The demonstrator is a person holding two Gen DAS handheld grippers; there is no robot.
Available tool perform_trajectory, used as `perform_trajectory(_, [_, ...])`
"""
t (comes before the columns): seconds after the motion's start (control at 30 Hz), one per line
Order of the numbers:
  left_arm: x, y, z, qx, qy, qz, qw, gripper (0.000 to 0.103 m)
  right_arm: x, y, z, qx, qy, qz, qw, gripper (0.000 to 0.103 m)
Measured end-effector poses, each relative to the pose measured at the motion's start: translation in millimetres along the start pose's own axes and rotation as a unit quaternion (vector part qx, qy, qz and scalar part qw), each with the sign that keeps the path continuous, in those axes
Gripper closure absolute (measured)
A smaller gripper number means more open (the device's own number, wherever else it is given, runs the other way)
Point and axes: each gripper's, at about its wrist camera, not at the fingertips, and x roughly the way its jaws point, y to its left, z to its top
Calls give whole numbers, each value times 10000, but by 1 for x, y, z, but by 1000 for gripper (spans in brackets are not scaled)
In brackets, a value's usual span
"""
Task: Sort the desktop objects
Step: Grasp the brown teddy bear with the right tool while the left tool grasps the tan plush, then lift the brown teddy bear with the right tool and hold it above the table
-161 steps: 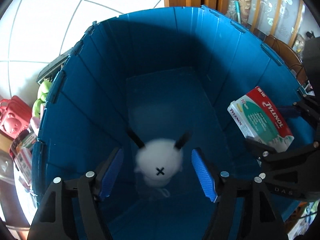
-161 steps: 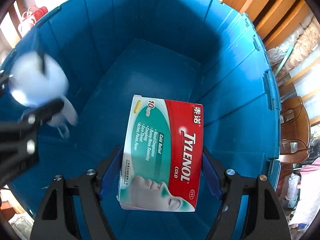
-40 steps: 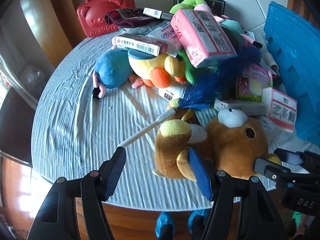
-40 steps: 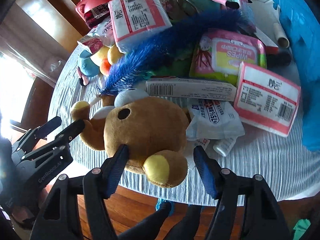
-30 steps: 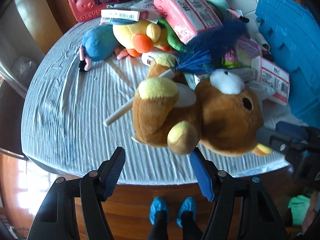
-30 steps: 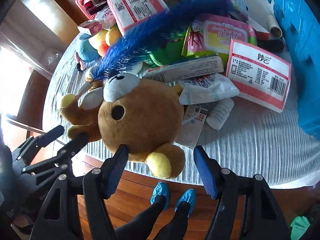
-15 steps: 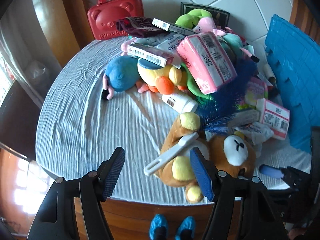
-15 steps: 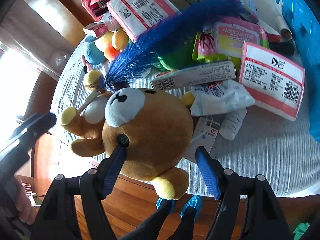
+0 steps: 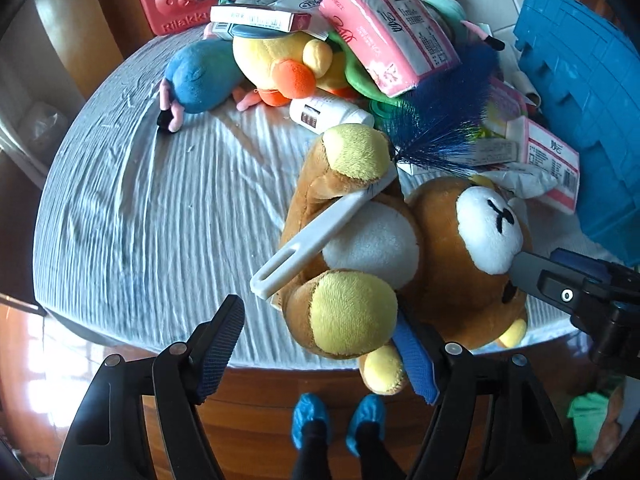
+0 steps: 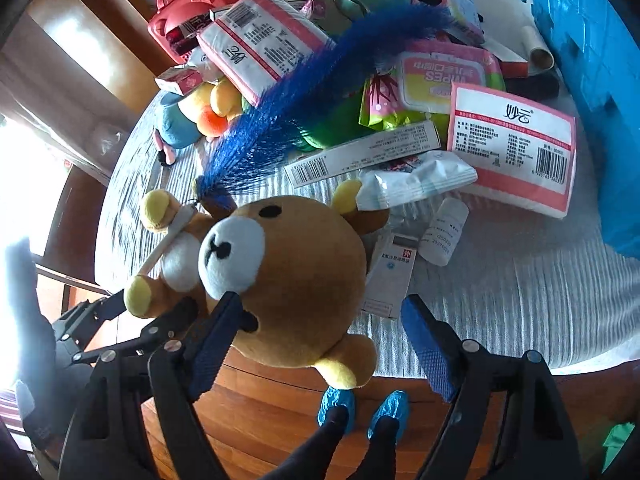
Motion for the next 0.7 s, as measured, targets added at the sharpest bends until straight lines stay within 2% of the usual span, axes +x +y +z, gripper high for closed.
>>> perform_trajectory(0.07, [-2,-4,1,132,-79,33,9999,29,3,6,2,-33,24,-41,10000,21])
perform_trajectory(0.17, [-5,-10,1,357,-112,-10,9993,29,13,12,5,-3,45,-123,9999,0])
perform_trajectory(0.37, [-13,-17,9,743,-350,126,9965,28,36,4,2,349,308,145,9988,0])
perform_trajectory(0.47, [1,-11,10,614,-189,-221,9977,27,37,2,0,302,344,48,9989,2])
perform_trajectory(0.53, [4,-6,11,570,-234,-310,9976,27,36,0,0,349,345,40,9988,2])
perform_trajectory(0.7, [5,-9,17,805,-451,-204,9955,27,32,4,10,330,207,-31,9992,2])
